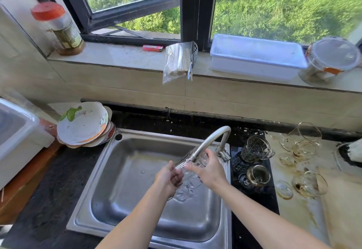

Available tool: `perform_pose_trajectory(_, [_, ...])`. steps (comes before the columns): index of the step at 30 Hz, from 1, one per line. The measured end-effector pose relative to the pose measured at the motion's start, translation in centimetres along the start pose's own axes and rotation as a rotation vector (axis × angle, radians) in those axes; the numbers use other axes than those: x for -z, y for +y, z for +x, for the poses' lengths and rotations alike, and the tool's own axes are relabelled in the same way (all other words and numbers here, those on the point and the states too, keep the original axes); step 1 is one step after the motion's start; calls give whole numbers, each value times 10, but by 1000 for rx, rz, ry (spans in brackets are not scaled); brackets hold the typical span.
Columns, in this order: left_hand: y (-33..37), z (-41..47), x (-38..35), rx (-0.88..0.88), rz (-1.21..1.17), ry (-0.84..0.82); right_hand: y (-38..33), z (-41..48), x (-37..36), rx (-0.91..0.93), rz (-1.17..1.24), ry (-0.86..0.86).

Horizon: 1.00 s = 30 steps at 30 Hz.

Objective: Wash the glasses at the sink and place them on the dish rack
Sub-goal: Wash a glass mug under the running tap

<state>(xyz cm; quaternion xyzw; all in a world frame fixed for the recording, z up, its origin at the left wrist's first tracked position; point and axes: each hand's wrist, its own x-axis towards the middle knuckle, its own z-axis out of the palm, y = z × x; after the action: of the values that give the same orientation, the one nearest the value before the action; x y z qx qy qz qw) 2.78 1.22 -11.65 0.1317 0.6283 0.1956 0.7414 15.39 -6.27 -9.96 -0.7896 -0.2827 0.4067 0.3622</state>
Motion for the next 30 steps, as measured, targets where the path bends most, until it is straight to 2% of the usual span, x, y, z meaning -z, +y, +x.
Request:
perform_pose_trajectory(3, [0,-1,-5,-93,97,10,-8,8,5,-114,37,-60])
perform_pose_trajectory(5, [3,-2,-8,-155,130,23,-13,9,1,-79,-77,-13])
perform_pose_trajectory(7, [8,-1,-5,-182,109,43,-16,11,5,-40,-111,-87])
perform_pose_trajectory(10, [8,0,2,-140,44,58,-22,21,17,-204,203,-322])
perform_pose_trajectory(11, [7,1,2,-120,-23,54,-27,20,16,-245,321,-319])
perform_pose_trajectory(13, [2,5,-2,-69,-155,36,-33,13,4,-243,434,-193])
perform_pose_trajectory(15, [-1,11,-3,-28,-214,46,-29,1,-12,-193,423,-93])
perform_pose_trajectory(17, [-1,17,4,-11,-220,82,-18,-11,-16,-188,376,-147])
perform_pose_trajectory(21, [-5,20,9,-36,-157,138,-2,-16,4,-260,208,-317])
perform_pose_trajectory(25, [-18,20,4,9,-126,78,-5,-21,10,-315,240,-453])
perform_pose_trajectory(30, [-21,18,3,-18,241,64,2,-15,3,-212,179,-343])
